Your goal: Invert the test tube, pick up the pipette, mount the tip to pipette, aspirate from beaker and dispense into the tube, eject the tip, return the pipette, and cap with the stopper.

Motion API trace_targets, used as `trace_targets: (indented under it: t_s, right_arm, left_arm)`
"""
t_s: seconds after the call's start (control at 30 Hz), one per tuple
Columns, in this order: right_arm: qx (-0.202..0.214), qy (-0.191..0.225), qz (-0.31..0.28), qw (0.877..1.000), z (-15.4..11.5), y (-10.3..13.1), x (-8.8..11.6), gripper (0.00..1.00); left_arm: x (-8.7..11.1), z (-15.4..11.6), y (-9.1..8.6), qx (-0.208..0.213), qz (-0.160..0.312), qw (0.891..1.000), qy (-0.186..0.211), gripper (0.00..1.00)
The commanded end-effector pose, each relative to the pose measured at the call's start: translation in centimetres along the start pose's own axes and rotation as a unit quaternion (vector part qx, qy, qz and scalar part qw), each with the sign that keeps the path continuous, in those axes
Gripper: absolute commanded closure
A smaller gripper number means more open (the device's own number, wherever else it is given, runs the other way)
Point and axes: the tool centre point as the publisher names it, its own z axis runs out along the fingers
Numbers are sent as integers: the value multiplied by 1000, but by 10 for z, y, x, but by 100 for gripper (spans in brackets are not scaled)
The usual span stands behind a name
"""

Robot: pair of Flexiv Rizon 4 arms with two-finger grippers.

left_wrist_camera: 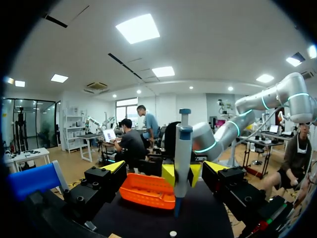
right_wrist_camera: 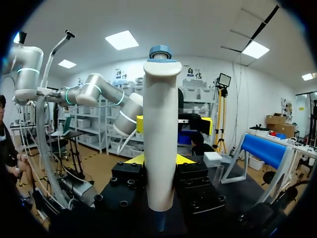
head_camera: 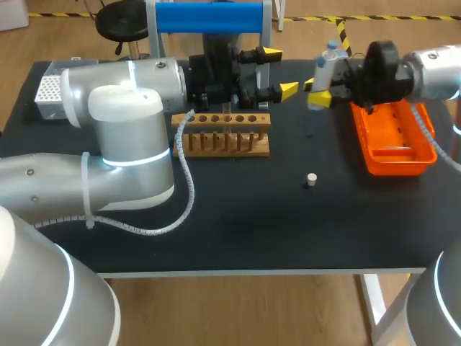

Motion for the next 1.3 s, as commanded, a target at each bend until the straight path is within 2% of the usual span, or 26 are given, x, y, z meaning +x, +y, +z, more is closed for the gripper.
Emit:
trace_targets:
  t_s: [0.03, 0.47, 0.97, 1.0, 1.03, 1.07, 1.17, 1.23, 1.27, 1.3]
  right_arm:
    - [0, 3, 1, 1000, 18, -2, -7, 100]
    - [-2, 4, 12, 1000, 46, -4, -13, 100]
    - [-1, -9, 15, 1000, 58, -4, -16, 100]
    - [-1, -9, 15, 1000, 58, -4, -16, 100]
    - [-1, -10, 15, 1000, 59, -4, -16, 100]
    - [-1, -11, 15, 1000, 59, -4, -16, 100]
    - [-2, -12, 15, 1000, 60, -4, -16, 100]
    - [-2, -12, 15, 1000, 60, -3, -16, 100]
    - [-3, -13, 15, 1000, 60, -3, -16, 100]
    - [-3, -13, 15, 1000, 60, -3, -16, 100]
  left_arm:
    - [1, 1, 0, 1, 0, 1000, -2, 0]
    - [1, 1, 0, 1, 0, 1000, -2, 0]
    - [1, 1, 0, 1, 0, 1000, -2, 0]
    - [1, 1, 0, 1, 0, 1000, -2, 3]
    - [1, 1, 0, 1, 0, 1000, -2, 18]
    - [1, 1, 0, 1, 0, 1000, -2, 44]
    - [1, 1, 0, 1, 0, 1000, -2, 54]
    - [1, 1, 0, 1, 0, 1000, -2, 73]
    - [1, 1, 0, 1, 0, 1000, -2, 93]
    - [1, 1, 0, 1, 0, 1000, -2, 100]
